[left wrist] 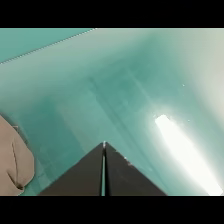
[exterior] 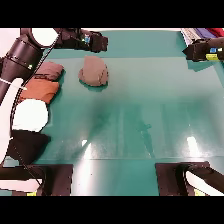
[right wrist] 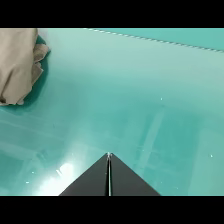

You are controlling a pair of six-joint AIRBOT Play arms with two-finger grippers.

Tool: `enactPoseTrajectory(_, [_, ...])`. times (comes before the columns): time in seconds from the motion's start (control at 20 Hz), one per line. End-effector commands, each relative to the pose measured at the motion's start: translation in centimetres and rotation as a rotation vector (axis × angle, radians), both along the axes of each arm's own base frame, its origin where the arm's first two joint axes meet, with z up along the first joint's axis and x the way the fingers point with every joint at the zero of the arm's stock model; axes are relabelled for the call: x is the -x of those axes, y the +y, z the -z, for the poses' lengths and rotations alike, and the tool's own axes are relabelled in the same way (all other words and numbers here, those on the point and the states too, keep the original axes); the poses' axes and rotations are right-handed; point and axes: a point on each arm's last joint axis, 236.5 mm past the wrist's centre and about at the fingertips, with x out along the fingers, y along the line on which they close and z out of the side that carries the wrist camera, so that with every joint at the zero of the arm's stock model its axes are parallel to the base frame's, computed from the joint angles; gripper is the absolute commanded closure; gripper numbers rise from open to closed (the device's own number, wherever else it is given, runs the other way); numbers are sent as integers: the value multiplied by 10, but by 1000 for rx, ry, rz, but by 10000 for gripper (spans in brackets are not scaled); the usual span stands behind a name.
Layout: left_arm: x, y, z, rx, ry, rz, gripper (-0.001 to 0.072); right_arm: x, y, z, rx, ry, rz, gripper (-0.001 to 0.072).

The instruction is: Fold the shirts.

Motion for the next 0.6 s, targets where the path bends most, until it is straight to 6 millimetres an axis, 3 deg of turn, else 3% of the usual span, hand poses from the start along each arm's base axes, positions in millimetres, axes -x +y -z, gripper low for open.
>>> enactPoseTrajectory(0.0, [0,0,0,0,0,0,677,0,0,1,0,3,-1,696])
enactPoseTrajectory(0.35, [-1,0,0,2,-1,-1,677,-2,0,22,-1,36,5,696])
enactPoseTrajectory(0.55, [-1,-2,-2,17,2,-3,676,-2,0,22,-1,35,5,696])
